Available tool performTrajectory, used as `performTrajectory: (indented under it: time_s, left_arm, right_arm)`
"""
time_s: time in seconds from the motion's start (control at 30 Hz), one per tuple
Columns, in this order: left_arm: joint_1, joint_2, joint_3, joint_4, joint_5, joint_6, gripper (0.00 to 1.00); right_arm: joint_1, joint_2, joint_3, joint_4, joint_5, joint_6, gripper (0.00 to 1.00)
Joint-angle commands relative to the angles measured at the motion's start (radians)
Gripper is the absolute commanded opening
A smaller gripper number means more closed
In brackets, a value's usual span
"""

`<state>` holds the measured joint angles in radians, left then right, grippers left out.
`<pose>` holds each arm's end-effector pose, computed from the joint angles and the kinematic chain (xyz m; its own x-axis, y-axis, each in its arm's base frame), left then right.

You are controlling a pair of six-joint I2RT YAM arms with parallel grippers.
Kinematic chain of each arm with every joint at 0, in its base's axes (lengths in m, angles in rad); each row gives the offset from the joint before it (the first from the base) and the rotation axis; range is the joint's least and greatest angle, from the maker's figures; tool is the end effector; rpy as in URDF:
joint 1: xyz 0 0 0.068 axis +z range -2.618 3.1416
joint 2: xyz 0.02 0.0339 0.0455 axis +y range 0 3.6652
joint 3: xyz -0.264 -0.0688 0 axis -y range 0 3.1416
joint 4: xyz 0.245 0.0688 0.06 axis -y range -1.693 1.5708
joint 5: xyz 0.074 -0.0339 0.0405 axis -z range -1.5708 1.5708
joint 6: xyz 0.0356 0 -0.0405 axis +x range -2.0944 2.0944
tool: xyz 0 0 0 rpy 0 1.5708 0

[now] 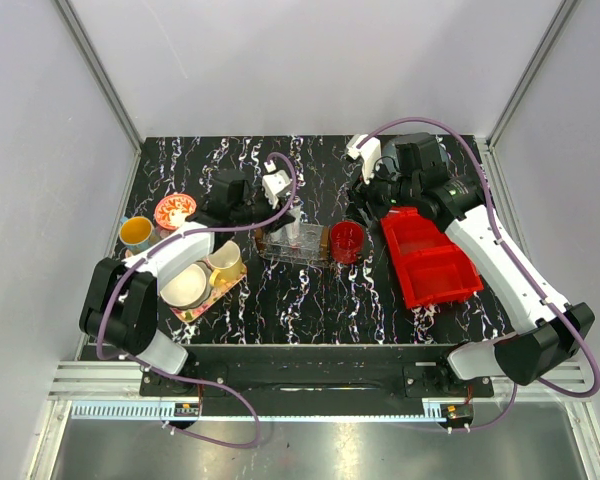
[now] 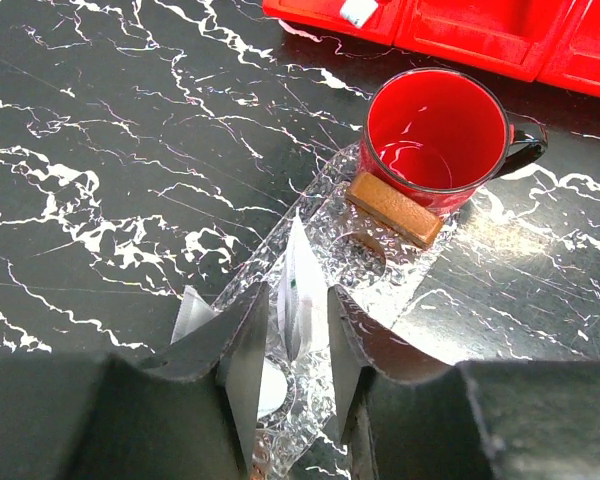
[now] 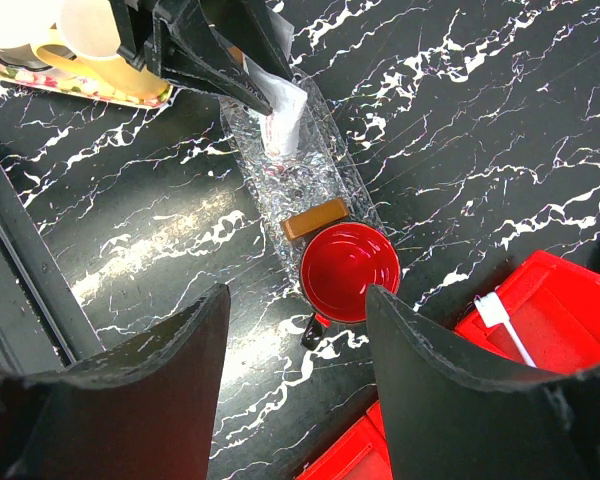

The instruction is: Prepare toiletry sets of a toothbrush and toothpaste on the tray

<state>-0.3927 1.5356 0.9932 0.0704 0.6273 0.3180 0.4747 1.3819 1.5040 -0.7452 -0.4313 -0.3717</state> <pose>0.3090 -0.1506 0.2555 -0.1511 0.3366 -0.9294 0.8844 0.4661 0.0250 0.2535 0.1470 0.4001 -0.2231 -0.4856 -0.8452 -0.8567 0.5114 -0.0676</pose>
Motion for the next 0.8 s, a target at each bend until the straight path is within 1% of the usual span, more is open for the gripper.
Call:
performTrajectory:
  time_s: [0.0, 0.1, 0.37, 0.5, 0.6, 0.63, 0.77]
  left_arm:
    - [0.006, -0.077, 0.055, -0.004, -0.006, 0.012, 0.36]
    - [0.006, -0.106, 0.064, -0.021, -0.017, 0.009, 0.39]
    - [0.005, -0.18, 0.087, -0.057, -0.06, 0.003, 0.57]
    - [0.005, -0.221, 0.094, -0.069, -0.078, -0.008, 0.62]
    - [0.005, -0.258, 0.093, -0.069, -0.093, -0.022, 0.66]
    - [0.006, -0.27, 0.09, -0.092, -0.095, -0.025, 0.67]
    - [0.008, -0.324, 0.073, -0.103, -0.118, -0.034, 0.73]
  right_arm:
    - [-0.007, -0.006, 0.009, 0.041, -0.011, -0.01, 0.62]
    - [-0.005, -0.003, 0.015, 0.043, 0.006, -0.009, 0.62]
    - [-0.008, 0.029, 0.032, 0.052, 0.121, -0.027, 0.62]
    - [-0.018, 0.065, 0.036, 0.052, 0.181, -0.042, 0.62]
    - [-0.039, 0.1, 0.039, 0.05, 0.216, -0.062, 0.62]
    - [-0.048, 0.112, 0.041, 0.052, 0.224, -0.078, 0.62]
    - [-0.126, 0.177, 0.056, 0.052, 0.258, -0.137, 0.62]
